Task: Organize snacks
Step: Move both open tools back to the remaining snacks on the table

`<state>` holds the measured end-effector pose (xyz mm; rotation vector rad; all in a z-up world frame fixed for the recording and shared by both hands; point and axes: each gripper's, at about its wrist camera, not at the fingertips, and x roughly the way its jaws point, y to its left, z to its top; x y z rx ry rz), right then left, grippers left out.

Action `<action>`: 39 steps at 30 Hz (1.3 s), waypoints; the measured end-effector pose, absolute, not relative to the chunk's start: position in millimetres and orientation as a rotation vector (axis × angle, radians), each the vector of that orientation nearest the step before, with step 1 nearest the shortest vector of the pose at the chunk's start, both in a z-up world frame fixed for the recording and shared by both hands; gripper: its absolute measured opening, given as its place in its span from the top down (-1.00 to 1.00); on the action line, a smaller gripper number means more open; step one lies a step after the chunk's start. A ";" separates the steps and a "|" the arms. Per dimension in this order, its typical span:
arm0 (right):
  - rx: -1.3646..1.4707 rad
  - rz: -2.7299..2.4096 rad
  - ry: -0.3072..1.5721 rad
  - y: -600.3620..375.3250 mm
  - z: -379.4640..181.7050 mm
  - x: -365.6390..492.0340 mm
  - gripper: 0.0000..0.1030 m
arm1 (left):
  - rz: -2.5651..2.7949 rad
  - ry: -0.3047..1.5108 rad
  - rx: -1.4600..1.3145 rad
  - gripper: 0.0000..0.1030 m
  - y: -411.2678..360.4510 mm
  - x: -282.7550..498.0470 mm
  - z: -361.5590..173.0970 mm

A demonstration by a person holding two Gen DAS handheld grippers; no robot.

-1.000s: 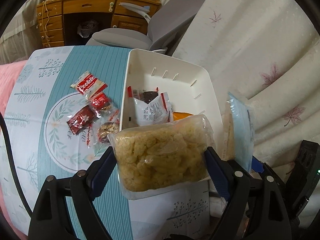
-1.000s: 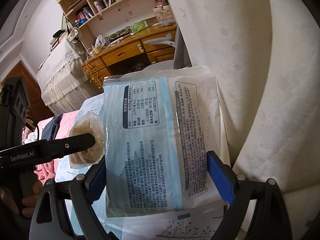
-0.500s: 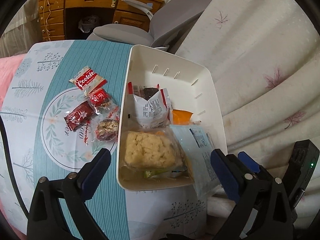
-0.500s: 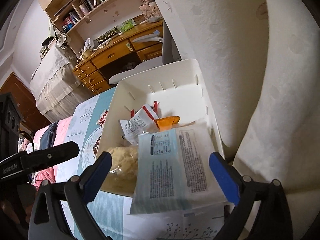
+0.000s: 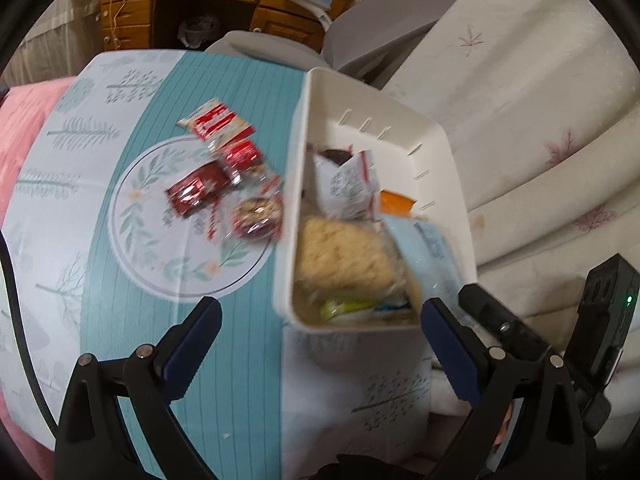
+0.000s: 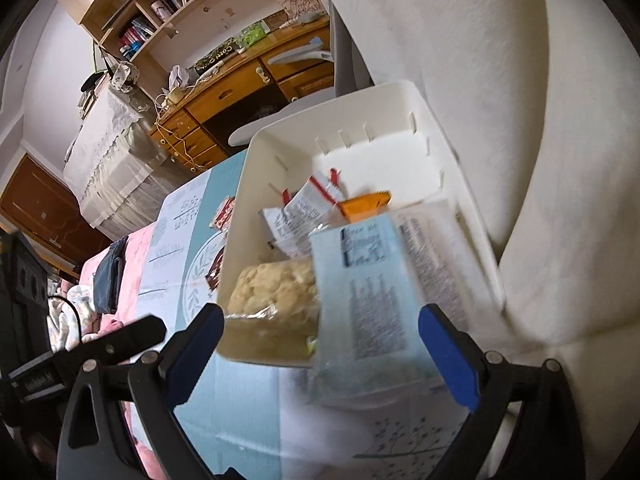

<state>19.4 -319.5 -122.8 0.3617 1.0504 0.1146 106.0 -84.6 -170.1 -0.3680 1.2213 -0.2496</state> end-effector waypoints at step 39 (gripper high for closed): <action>0.557 -0.084 1.118 -93.8 -178.3 -6.0 -0.91 | -0.251 1.346 -0.106 -0.93 167.6 122.9 -185.7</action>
